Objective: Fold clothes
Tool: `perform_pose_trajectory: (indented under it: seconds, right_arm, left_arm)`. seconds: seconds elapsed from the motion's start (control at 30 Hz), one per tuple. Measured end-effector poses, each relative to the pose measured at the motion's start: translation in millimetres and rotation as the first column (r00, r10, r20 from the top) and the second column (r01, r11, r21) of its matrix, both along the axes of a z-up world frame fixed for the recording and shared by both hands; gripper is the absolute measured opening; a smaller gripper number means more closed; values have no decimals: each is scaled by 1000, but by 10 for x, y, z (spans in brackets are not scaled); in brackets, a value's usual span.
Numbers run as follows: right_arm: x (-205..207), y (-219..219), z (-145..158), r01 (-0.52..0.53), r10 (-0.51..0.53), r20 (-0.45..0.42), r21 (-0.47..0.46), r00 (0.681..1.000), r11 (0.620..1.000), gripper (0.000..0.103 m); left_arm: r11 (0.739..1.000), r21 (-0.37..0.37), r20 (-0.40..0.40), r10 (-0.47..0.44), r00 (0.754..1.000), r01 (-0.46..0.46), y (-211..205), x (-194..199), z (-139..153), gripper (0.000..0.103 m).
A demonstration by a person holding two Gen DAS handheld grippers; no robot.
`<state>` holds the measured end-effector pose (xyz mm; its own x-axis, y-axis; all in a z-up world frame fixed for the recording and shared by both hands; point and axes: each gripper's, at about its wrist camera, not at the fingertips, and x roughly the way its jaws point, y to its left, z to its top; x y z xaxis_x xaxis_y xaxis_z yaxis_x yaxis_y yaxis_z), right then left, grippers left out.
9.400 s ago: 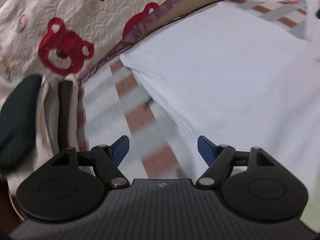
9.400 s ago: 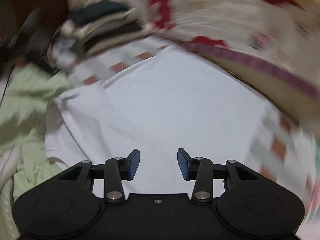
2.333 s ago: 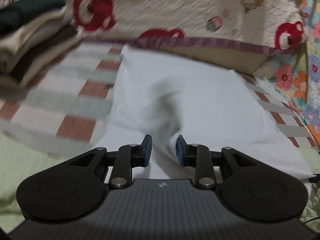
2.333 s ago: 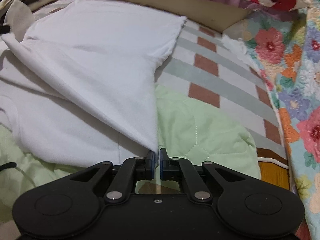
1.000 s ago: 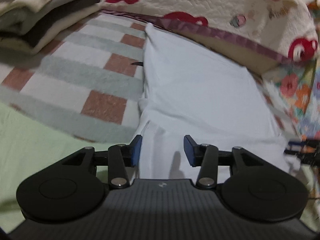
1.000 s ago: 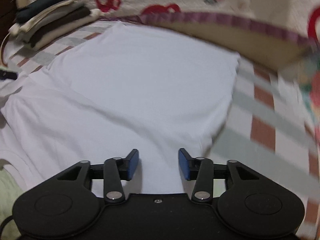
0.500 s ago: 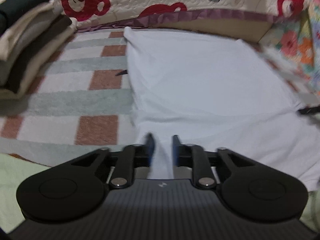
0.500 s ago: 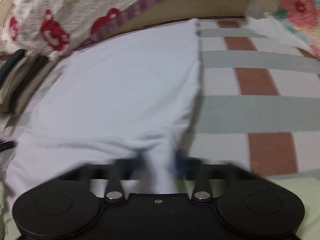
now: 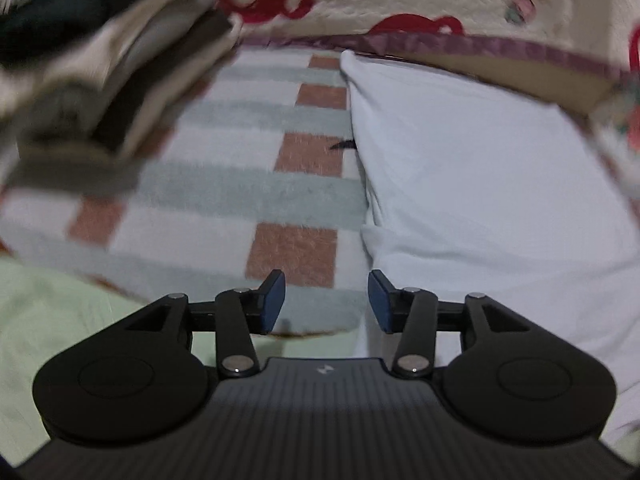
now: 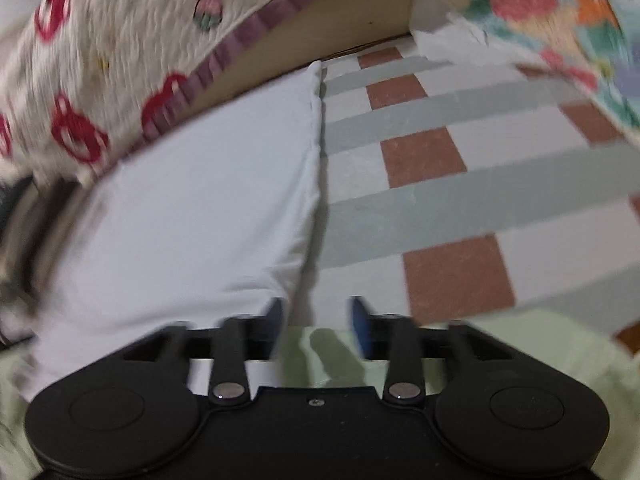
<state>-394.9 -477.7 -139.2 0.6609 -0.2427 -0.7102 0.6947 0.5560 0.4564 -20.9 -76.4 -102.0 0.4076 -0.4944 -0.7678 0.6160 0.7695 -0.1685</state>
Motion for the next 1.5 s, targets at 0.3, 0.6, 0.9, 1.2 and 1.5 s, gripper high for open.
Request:
perform_pose_trajectory:
  seconds: [0.3, 0.6, 0.9, 1.2, 1.5]
  right_arm:
    - [-217, 279, -40, -57, 47, 57, 191, 997, 980, 51]
    - [-326, 580, 17, -153, 148, 38, 165, 988, 974, 52]
    - [-323, 874, 170, -238, 238, -15, 12, 971, 971, 52]
    - [-360, 985, 73, -228, 229, -15, 55, 973, 972, 20]
    - [-413, 1029, -145, -175, 177, 6, 175, 984, 969, 60]
  left_arm:
    - [990, -135, -324, -68, 944, 25, 403, -22, -158, 47]
    - [990, -143, -454, -70, 888, 4, 531, -45, -352, 56]
    - [981, -187, -479, -42, 877, -56, 571, -12, -382, 46]
    - [991, -91, -349, -126, 929, 100, 497, -162, -327, 52]
    - [969, -246, -411, -78, 908, -29, 662, -97, -531, 70]
